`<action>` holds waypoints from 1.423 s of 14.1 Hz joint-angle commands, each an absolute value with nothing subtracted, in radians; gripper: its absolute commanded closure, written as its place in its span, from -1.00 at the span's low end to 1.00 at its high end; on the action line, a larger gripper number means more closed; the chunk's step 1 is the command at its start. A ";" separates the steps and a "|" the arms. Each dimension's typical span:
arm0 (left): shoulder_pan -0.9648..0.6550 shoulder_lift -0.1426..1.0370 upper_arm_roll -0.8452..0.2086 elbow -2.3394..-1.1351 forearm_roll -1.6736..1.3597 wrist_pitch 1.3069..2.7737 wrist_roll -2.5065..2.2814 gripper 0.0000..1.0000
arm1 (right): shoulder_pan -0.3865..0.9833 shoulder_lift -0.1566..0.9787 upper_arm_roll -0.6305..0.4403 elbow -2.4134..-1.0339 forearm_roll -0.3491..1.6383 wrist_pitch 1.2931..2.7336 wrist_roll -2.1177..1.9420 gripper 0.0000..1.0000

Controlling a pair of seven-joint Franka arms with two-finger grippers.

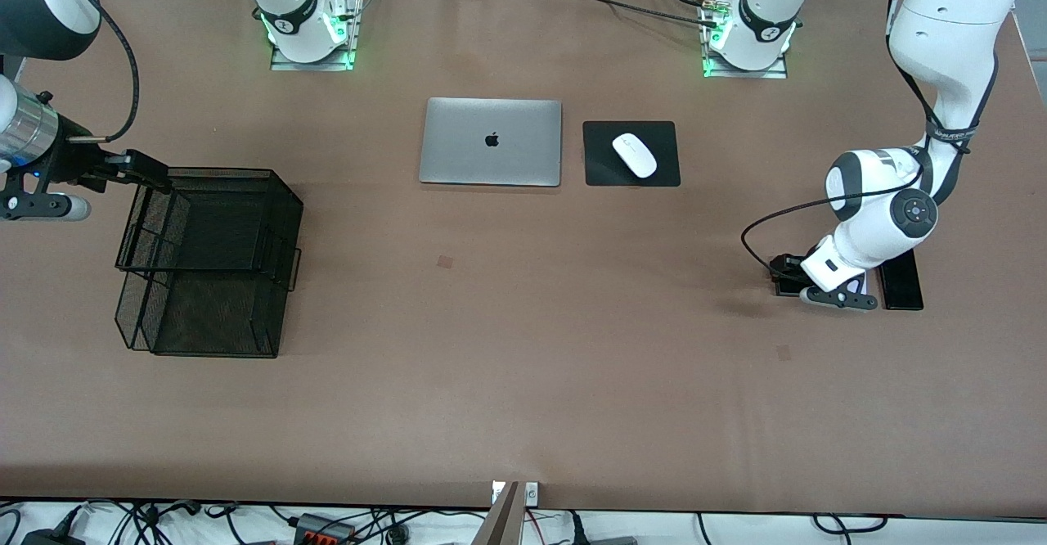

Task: Place phones with both arms
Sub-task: 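Reach the left gripper to the black flip phone and grasp it, then carry the black flip phone with the left gripper to the table middle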

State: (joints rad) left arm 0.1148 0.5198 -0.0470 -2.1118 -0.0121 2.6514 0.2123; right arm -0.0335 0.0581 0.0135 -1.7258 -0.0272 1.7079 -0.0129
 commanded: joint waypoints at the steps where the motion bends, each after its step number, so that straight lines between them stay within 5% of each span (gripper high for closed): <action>1: 0.127 0.508 -0.057 -2.131 -0.028 2.672 0.253 -0.51 | -0.035 0.055 0.018 -1.723 -0.015 1.695 -0.021 -1.00; 5: 0.120 0.502 -0.070 -2.128 -0.029 2.660 0.192 0.12 | -0.037 0.066 0.018 -1.721 -0.015 1.692 -0.035 -1.00; 8: 0.114 0.462 -0.141 -2.082 -0.029 2.541 -0.007 0.15 | -0.034 0.083 0.021 -1.715 -0.018 1.695 -0.032 -1.00; 14: 0.062 0.466 -0.317 -1.804 -0.018 2.147 -0.514 0.18 | -0.006 0.107 0.021 -1.713 -0.025 1.738 -0.020 -1.00; 20: -0.171 0.593 -0.321 -1.571 -0.031 2.111 -0.918 0.23 | -0.009 0.106 0.015 -1.723 -0.026 1.763 -0.020 -1.00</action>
